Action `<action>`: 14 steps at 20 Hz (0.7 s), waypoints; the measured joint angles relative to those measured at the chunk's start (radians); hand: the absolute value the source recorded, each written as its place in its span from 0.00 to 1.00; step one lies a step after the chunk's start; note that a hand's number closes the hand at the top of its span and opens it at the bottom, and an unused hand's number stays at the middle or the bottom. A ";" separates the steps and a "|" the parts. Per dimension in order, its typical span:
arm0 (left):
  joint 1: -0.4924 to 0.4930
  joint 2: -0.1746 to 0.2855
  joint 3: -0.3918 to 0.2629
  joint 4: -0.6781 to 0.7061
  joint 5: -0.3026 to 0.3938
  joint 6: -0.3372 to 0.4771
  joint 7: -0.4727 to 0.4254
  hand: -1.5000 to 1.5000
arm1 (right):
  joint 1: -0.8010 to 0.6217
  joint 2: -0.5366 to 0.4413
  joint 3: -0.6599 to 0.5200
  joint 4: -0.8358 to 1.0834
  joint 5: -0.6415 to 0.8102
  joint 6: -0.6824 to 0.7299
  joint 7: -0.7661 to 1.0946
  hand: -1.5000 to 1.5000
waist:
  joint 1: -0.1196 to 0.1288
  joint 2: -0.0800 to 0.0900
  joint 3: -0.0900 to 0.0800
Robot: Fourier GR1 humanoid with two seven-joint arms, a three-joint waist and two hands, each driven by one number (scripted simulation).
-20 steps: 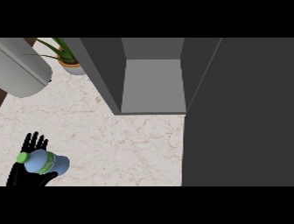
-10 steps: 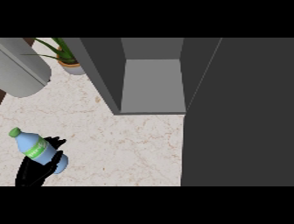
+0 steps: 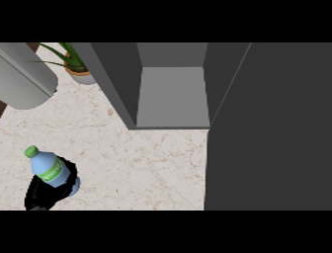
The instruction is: Pick up the bottled water, place it into the cabinet and close the cabinet
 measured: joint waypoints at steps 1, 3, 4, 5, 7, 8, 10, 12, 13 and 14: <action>-0.004 -0.004 -0.003 0.003 -0.004 0.008 -0.006 1.00 | 0.008 -0.004 -0.005 0.007 -0.002 0.010 -0.015 0.00 | -0.001 0.000 0.001; -0.021 -0.004 -0.004 0.022 -0.004 0.011 -0.011 1.00 | -0.014 -0.012 -0.026 0.009 -0.019 0.007 -0.005 0.00 | -0.001 0.000 0.001; -0.026 -0.006 -0.004 0.029 -0.006 0.020 -0.023 1.00 | -0.019 -0.012 -0.029 0.018 -0.017 0.010 -0.012 0.00 | -0.001 0.000 0.002; -0.034 -0.017 -0.007 0.023 -0.004 0.027 -0.020 1.00 | -0.016 -0.012 -0.027 0.007 -0.022 0.006 -0.001 0.00 | -0.001 0.001 0.000; -0.045 -0.024 -0.008 0.031 0.002 0.030 -0.022 1.00 | -0.024 -0.013 -0.028 0.015 -0.022 0.009 -0.004 0.00 | -0.001 0.001 -0.002; -0.053 -0.028 -0.008 0.032 0.008 0.029 -0.021 1.00 | -0.024 -0.013 -0.028 0.018 -0.026 0.011 -0.002 0.00 | -0.001 0.001 -0.003; -0.057 -0.044 -0.007 0.019 0.024 0.027 -0.015 1.00 | -0.022 -0.010 -0.023 0.029 -0.022 0.013 -0.008 0.00 | -0.001 0.001 -0.005; -0.056 -0.054 -0.003 -0.006 0.050 0.020 0.007 1.00 | -0.014 -0.003 -0.008 0.024 0.000 0.006 -0.012 0.00 | 0.001 0.001 -0.006; -0.056 -0.062 -0.008 -0.016 0.054 0.020 0.015 1.00 | 0.000 -0.008 -0.009 0.011 -0.004 0.009 -0.011 0.00 | 0.000 0.001 -0.007; -0.052 -0.071 -0.012 -0.038 0.063 0.023 0.029 1.00 | -0.001 -0.002 0.001 0.018 0.008 0.005 -0.018 0.00 | 0.001 0.001 -0.007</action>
